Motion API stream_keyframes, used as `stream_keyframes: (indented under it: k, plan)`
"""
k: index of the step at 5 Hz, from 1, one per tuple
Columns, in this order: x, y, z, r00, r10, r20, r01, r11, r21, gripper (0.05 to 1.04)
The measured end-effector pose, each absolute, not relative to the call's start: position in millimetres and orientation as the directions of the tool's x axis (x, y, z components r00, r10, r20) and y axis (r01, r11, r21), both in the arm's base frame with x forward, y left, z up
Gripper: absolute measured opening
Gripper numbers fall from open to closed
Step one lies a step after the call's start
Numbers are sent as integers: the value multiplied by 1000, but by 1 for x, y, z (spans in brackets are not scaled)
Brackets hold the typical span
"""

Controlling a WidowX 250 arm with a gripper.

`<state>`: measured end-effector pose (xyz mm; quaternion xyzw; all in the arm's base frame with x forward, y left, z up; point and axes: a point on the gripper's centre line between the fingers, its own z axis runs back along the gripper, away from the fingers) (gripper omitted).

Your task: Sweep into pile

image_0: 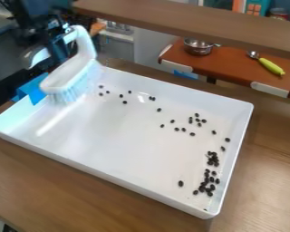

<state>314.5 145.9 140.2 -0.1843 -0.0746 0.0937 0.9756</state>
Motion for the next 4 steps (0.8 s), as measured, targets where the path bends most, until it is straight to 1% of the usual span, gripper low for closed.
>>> stream_keyframes:
  k: [2, 4]
  plan:
    - [330, 183, 129, 952, 277, 128, -220, 914, -341, 485]
    - [338, 200, 116, 944, 303, 131, -251, 917, -311, 485]
